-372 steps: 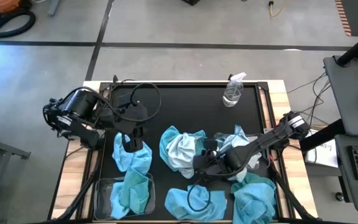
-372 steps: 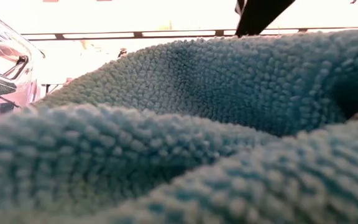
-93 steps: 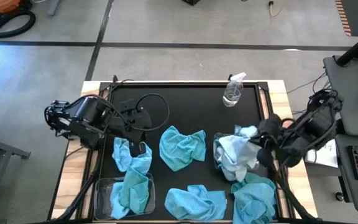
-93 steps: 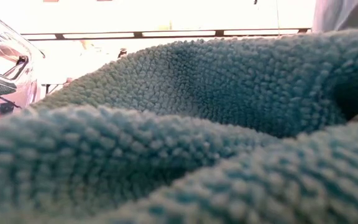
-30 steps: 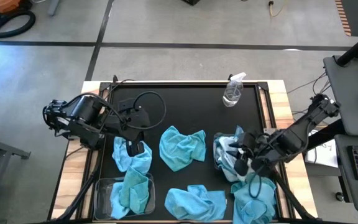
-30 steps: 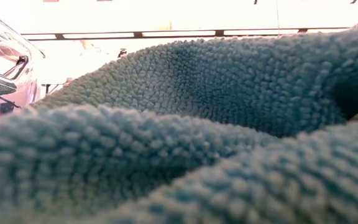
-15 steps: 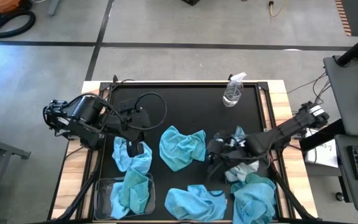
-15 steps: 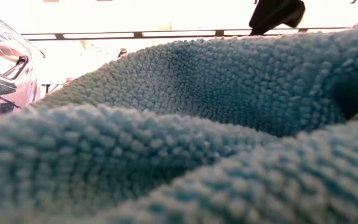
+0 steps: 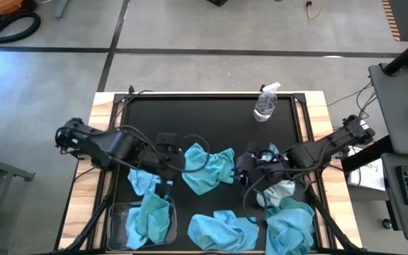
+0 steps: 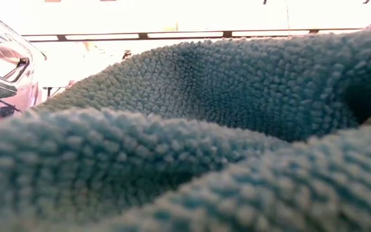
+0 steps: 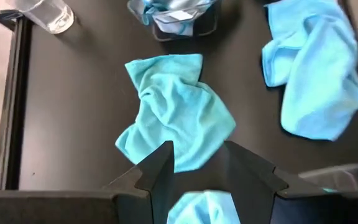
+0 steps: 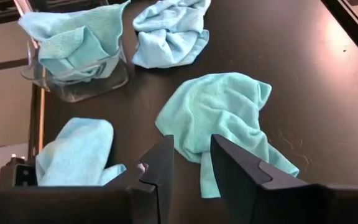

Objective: Sort microfiber towel by color & place in baskets
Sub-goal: Put the blue microfiber towel into the left transparent bin

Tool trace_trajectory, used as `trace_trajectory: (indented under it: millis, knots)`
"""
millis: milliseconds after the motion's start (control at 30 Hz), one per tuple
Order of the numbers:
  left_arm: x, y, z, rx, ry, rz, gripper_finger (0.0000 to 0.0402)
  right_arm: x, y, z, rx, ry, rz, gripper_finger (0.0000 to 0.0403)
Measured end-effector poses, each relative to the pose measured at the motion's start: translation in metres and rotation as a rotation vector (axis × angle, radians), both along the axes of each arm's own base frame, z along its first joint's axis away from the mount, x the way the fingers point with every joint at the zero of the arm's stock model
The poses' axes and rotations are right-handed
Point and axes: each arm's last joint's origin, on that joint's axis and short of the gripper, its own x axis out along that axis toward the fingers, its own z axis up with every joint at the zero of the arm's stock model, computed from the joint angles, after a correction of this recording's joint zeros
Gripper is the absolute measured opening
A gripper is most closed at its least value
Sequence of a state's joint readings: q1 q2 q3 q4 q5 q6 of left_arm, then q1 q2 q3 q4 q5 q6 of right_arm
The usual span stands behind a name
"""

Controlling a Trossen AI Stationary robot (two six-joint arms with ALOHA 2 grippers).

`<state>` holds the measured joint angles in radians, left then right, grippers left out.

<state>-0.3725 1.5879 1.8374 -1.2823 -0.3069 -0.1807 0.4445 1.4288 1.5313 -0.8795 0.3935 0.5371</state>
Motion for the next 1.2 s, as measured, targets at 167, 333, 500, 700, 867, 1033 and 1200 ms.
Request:
trace_trajectory:
  millis: [167,333,500,700,867,1033,1200]
  knots:
    - [0.014,-0.005,-0.039,0.045,0.019,-0.051,0.0123,-0.004,-0.001,0.003,0.000,0.002,0.004,0.0091]
    - [0.025,-0.009,-0.078,0.044,0.005,-0.054,0.0123,-0.007,-0.001,0.002,-0.017,0.025,0.018,0.0086]
    - [0.031,-0.011,-0.118,0.037,-0.031,-0.072,0.0123,-0.008,-0.001,0.001,-0.029,0.034,0.028,0.0089]
    - [0.031,-0.002,-0.153,0.037,-0.027,-0.051,0.0123,-0.008,-0.001,0.001,-0.033,0.043,0.028,0.0088]
    - [0.028,0.008,-0.177,0.016,0.004,-0.038,0.0123,-0.008,-0.001,0.001,-0.035,0.043,0.027,0.0082]
    - [0.027,0.026,-0.195,0.022,0.015,0.012,0.0123,-0.008,-0.001,0.001,-0.027,0.041,0.018,0.0084]
    - [0.028,0.043,-0.208,-0.051,0.007,-0.017,0.0123,-0.008,-0.001,0.001,-0.019,0.039,0.010,0.0086]
